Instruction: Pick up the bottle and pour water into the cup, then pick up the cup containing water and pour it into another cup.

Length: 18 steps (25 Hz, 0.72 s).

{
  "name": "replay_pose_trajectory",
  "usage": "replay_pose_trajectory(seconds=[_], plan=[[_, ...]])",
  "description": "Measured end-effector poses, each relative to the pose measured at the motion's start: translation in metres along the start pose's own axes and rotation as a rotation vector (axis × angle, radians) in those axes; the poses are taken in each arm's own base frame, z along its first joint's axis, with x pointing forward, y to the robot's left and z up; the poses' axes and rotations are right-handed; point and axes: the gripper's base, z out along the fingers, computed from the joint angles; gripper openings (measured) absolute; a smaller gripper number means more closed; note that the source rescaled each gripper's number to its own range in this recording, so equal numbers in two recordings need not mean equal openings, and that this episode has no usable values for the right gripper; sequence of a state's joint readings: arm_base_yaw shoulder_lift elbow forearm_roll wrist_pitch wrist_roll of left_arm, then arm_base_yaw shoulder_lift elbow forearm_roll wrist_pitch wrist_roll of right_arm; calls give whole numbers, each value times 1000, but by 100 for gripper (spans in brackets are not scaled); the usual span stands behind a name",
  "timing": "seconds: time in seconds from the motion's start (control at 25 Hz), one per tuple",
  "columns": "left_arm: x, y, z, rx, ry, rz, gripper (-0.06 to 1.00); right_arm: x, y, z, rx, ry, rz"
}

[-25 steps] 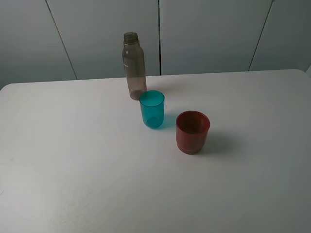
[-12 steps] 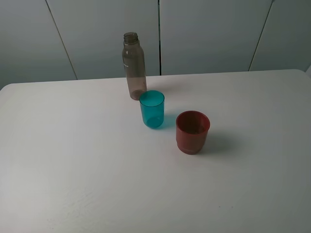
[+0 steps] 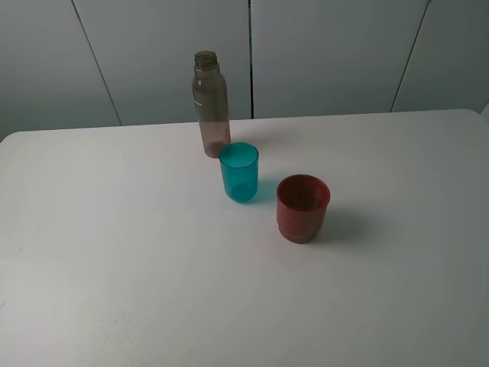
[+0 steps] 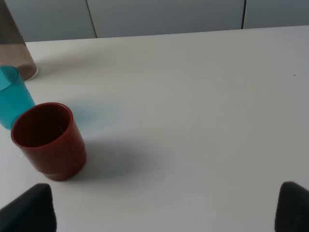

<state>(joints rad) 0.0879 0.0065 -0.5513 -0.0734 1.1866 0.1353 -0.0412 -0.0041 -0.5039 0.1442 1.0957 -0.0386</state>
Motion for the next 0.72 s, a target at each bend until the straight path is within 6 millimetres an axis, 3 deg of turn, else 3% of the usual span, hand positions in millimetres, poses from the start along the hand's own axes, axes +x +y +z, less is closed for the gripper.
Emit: replay_pose_trajectory(seconds=[0.32,0.72], plan=[[-2,0,8,7,-65,-112,96,0,0,0,0,0,0],[-1,0,9,1,-64,-131,96,0,0,0,0,0,0]])
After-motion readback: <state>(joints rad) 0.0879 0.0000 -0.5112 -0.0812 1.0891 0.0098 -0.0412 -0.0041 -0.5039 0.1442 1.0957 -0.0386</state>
